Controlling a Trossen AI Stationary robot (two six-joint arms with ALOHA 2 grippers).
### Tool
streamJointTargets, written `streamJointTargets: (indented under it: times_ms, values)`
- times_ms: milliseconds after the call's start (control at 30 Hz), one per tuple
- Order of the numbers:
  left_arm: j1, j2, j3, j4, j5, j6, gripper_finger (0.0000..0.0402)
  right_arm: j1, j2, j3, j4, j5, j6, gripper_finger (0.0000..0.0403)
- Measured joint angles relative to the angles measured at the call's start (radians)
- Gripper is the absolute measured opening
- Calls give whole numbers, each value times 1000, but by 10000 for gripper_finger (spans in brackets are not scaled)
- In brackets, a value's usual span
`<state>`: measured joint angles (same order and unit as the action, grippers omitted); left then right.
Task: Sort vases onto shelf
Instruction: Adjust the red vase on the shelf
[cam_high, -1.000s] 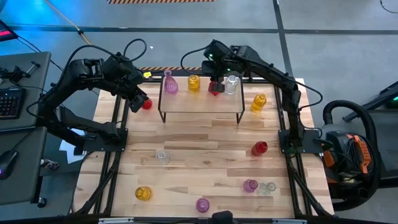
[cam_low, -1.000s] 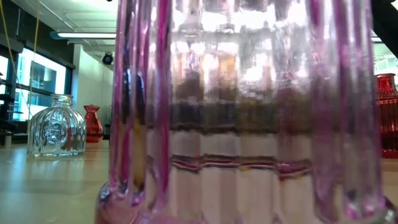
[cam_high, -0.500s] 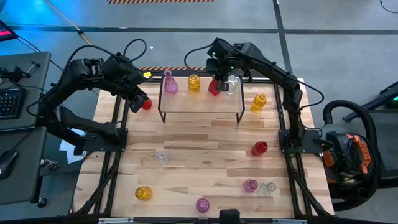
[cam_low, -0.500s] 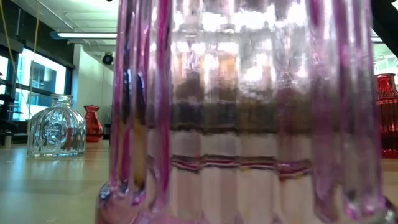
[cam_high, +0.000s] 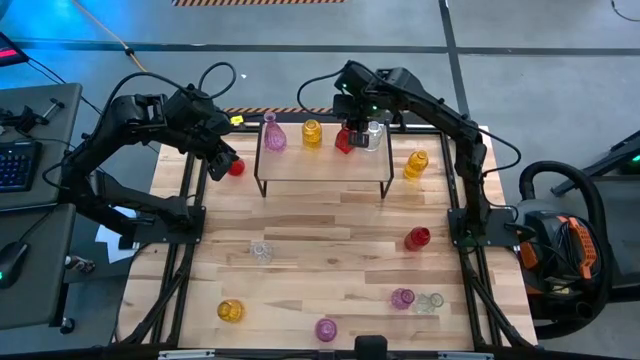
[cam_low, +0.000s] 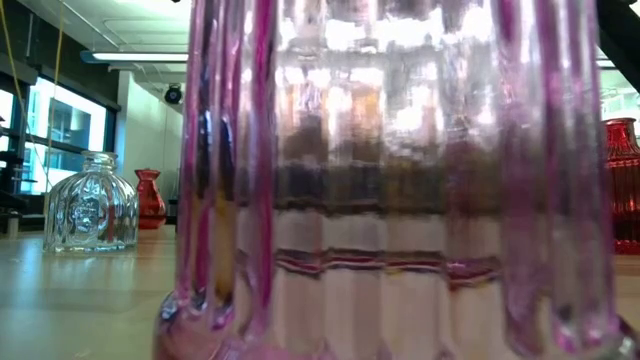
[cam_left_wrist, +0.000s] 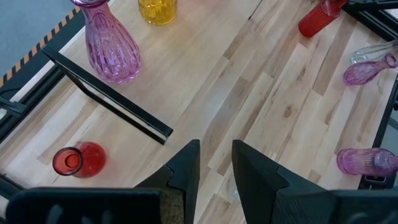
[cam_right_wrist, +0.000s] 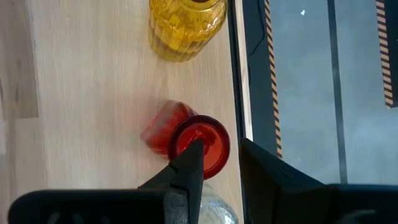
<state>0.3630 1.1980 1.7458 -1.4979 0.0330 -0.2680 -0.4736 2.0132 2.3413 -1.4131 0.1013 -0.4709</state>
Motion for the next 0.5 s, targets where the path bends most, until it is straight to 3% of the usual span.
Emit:
streamJointTargets:
  times_ms: [500]
  values:
    - [0,0,0,0,0,0,85,-13,30,-1,16,-6,18,83]
